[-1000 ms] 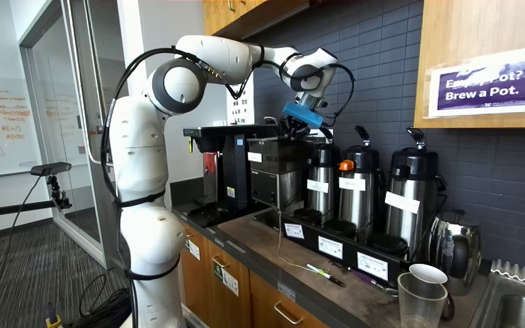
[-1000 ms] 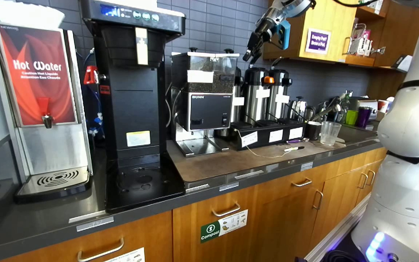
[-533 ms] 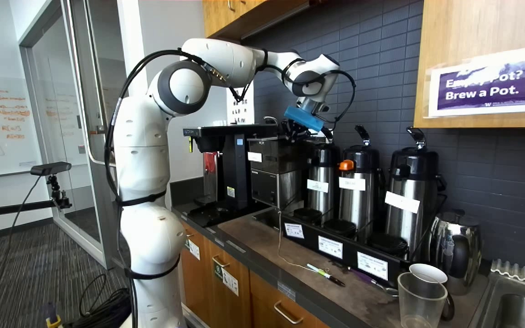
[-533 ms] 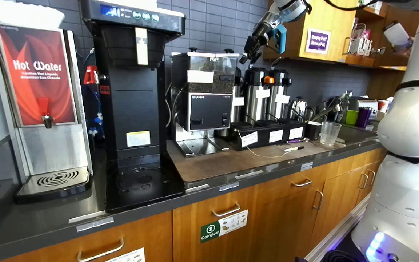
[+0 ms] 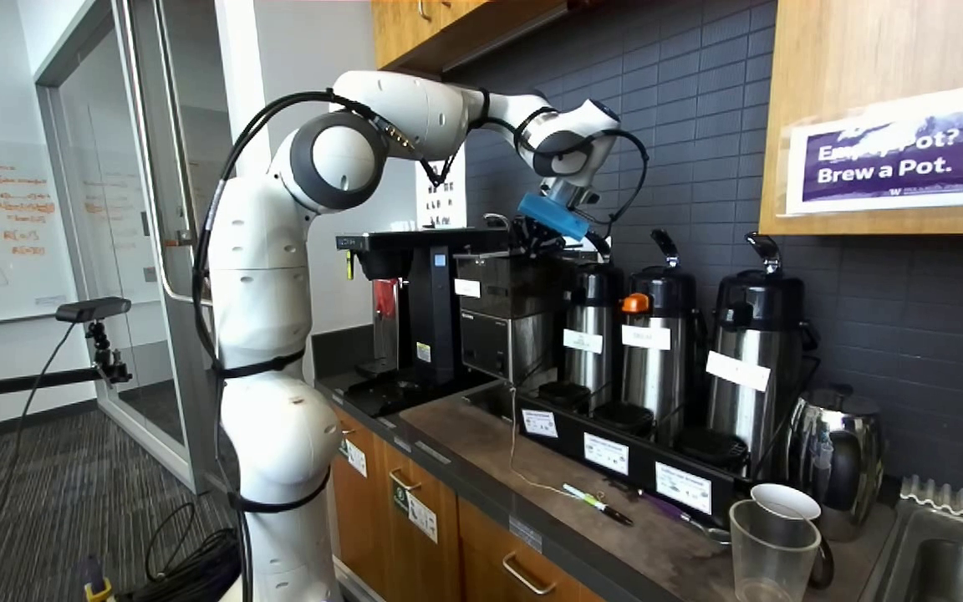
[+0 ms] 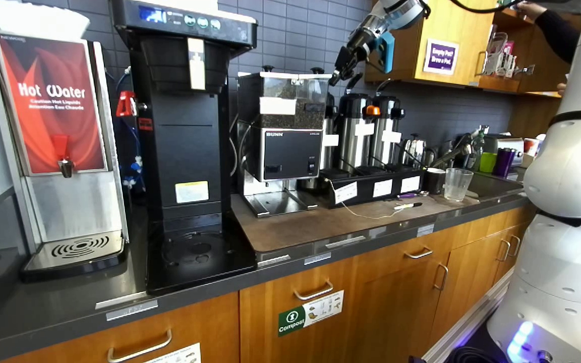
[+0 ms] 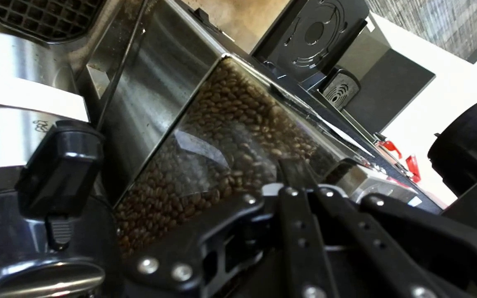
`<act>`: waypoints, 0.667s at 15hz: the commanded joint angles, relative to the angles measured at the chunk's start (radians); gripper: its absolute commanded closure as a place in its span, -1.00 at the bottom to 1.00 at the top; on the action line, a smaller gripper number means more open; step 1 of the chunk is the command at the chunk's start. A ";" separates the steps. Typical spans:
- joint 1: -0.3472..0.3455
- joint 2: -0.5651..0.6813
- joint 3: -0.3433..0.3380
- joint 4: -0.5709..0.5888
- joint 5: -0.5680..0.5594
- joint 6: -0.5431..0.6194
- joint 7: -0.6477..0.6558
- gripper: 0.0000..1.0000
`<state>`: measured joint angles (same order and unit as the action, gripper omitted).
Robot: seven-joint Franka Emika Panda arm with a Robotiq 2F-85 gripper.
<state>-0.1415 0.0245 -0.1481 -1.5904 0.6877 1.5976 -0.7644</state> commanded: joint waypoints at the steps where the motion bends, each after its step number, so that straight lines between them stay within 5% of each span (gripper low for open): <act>1: -0.001 -0.001 0.007 0.012 0.023 0.004 0.017 1.00; 10: 0.004 -0.006 0.021 0.014 0.033 -0.007 0.016 1.00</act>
<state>-0.1403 0.0244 -0.1334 -1.5843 0.6993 1.5971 -0.7635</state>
